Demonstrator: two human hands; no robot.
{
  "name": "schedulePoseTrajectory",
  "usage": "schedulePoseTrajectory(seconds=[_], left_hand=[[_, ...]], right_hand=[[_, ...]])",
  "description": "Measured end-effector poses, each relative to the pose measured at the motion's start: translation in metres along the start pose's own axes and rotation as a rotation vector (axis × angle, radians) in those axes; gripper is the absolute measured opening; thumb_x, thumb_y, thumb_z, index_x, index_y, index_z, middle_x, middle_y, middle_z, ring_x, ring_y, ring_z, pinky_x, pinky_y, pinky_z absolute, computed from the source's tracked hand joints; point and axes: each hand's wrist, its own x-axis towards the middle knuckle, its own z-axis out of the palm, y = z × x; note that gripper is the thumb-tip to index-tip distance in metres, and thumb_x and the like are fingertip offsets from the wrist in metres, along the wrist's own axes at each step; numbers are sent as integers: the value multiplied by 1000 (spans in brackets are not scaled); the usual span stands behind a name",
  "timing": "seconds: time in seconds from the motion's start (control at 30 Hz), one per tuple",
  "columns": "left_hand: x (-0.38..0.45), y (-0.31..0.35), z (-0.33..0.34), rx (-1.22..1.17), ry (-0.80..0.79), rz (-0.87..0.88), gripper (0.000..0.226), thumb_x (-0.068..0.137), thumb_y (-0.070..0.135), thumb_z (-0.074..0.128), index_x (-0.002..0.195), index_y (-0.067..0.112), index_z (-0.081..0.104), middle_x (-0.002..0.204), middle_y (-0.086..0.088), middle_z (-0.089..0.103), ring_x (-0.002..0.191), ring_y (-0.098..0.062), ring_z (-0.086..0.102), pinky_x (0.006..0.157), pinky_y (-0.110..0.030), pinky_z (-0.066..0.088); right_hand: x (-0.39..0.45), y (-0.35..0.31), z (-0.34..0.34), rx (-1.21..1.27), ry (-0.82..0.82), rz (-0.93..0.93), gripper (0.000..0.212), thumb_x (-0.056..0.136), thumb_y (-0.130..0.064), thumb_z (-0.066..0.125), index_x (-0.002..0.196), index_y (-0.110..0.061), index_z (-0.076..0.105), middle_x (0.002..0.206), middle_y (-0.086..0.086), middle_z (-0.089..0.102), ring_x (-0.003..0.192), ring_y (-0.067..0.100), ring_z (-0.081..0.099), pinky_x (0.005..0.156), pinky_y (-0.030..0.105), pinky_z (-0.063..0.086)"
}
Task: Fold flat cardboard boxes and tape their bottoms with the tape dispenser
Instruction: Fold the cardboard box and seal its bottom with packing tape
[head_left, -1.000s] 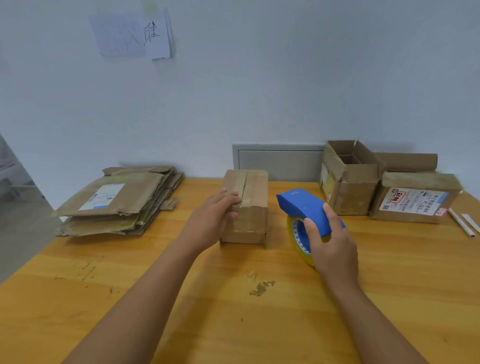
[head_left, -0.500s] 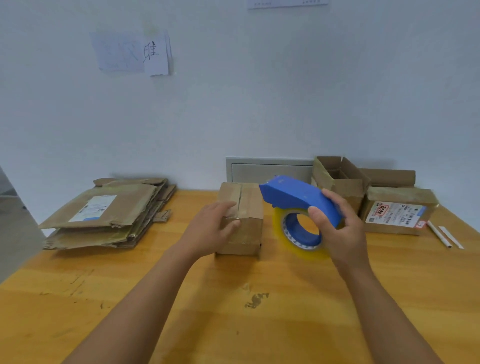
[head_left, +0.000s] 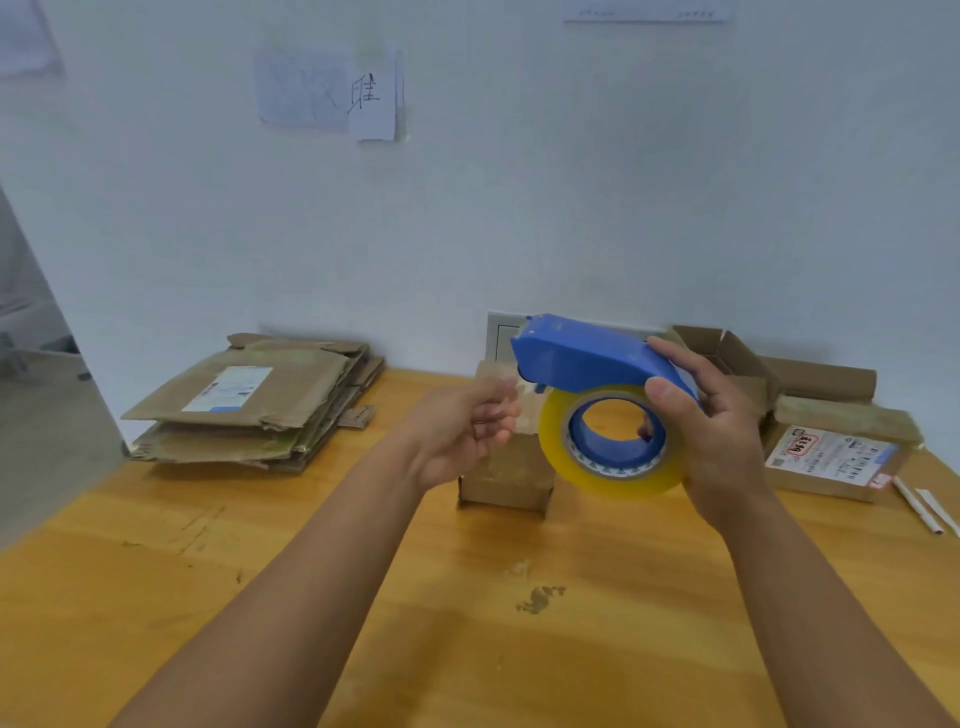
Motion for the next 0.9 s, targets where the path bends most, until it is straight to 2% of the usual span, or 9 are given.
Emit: schedulePoseTrajectory(seconds=[0.07,0.17,0.23,0.33,0.47,0.6,0.73,0.9], left_hand=[[0,2,-4,-79,-15,6,13,91,21,67,88,9,67,70,-2,64,58,-8,60,54,-18,54],[-1,5,-7,-95,-18,15,16,90,21,68,96,6,66,72,-3,65,62,-11,63,57,-22,56],[-1,6,-8,-56,-2,16,21,86,19,71,101,5,67,74,-4,67,64,-12,65,58,-22,56],[2,9,-12,24,10,32,13,90,11,67,101,3,67,72,-2,66,63,-7,62,57,-17,55],[6,17,-19,212,49,77,8,93,2,61,98,0,67,71,-5,66,60,-8,60,57,-18,53],[9,20,-25,375,75,90,7,92,4,63,96,1,69,68,-3,66,59,-8,61,57,-19,52],[9,25,-52,378,194,115,7,92,7,66,85,5,69,71,-4,61,58,-7,57,57,-18,53],[10,9,-58,413,266,110,9,91,13,69,86,6,65,67,-2,59,53,-6,53,54,-20,50]], right_hand=[[1,0,1,-9,-8,-4,40,75,-54,70,114,-48,68,107,-17,67,80,12,67,66,24,56],[1,0,2,-29,-25,-7,42,75,-53,69,116,-46,68,110,-18,66,80,12,67,66,25,56],[1,1,1,-51,-33,-4,45,75,-53,69,119,-43,67,111,-18,66,83,14,67,68,27,58],[1,1,-1,-90,-53,2,49,73,-55,69,121,-43,66,110,-20,64,84,15,67,70,28,58],[5,0,-10,-163,-174,35,52,68,-58,72,119,-48,66,113,-17,64,93,17,67,76,28,57],[11,-1,-19,-194,-255,55,46,72,-51,76,117,-51,67,109,-20,67,96,12,68,77,22,54],[14,1,-35,-209,-261,64,42,77,-46,73,118,-49,68,112,-19,69,101,6,67,79,18,51],[19,8,-48,-259,-317,105,44,78,-49,71,121,-45,68,116,-20,68,108,4,64,85,21,49]])
